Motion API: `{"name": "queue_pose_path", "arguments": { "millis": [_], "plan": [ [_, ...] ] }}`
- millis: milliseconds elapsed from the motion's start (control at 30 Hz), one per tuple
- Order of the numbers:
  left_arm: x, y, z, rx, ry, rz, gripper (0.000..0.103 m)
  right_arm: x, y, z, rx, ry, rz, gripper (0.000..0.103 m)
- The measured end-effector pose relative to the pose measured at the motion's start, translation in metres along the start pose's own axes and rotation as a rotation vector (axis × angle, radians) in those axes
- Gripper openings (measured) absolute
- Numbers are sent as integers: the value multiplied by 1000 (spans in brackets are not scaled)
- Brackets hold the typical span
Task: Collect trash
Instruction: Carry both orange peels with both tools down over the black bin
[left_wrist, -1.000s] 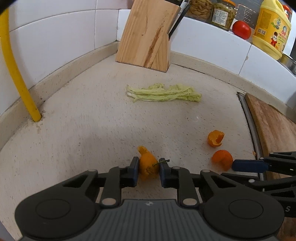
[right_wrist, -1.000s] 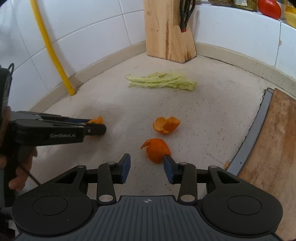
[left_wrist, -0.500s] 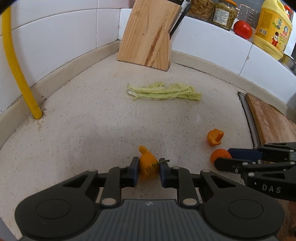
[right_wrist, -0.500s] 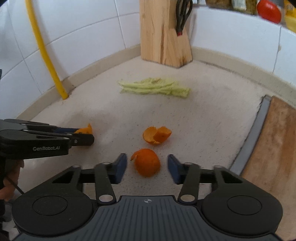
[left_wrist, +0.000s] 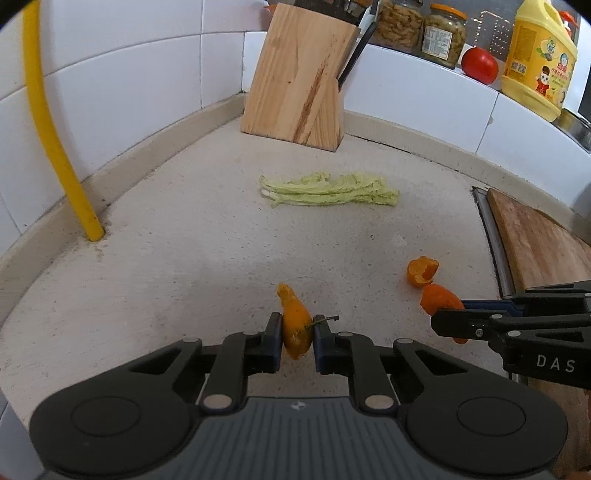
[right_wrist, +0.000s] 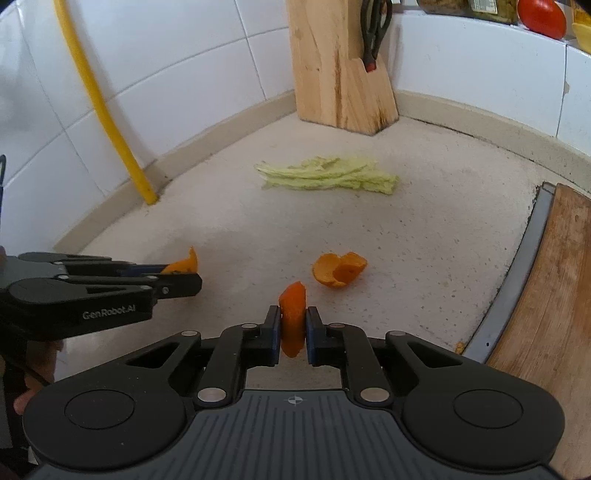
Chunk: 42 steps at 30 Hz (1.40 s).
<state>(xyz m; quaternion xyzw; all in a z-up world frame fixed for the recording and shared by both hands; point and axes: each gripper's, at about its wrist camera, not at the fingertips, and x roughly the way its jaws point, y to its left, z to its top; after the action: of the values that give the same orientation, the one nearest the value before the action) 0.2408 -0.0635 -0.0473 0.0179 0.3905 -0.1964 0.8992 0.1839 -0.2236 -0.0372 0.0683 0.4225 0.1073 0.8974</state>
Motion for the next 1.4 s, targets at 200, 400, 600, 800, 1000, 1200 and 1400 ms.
{"name": "queue_pose_path", "arguments": {
  "millis": [200,400,600,800,1000,1200,1400],
  "plan": [
    [-18,0,-5,-1,-27,18,12,-10,8,0,-4,-17,24,18],
    [-37,6,-14,-18,-51,47,11,-17,23,1,-29,-32,52,18],
    [-58,16,-25,-47,-77,76,11,-21,41,1,-61,-38,85,18],
    [-77,25,-35,-70,-95,105,11,-24,62,-1,-100,-41,115,18],
    [-94,33,-44,-86,-116,126,11,-26,80,-3,-132,-43,139,18],
    [-111,44,-56,-114,-135,154,11,-28,100,-8,-169,-45,164,18],
    [-131,63,-75,-165,-145,204,11,-27,127,-15,-220,-39,203,18]
  ]
}}
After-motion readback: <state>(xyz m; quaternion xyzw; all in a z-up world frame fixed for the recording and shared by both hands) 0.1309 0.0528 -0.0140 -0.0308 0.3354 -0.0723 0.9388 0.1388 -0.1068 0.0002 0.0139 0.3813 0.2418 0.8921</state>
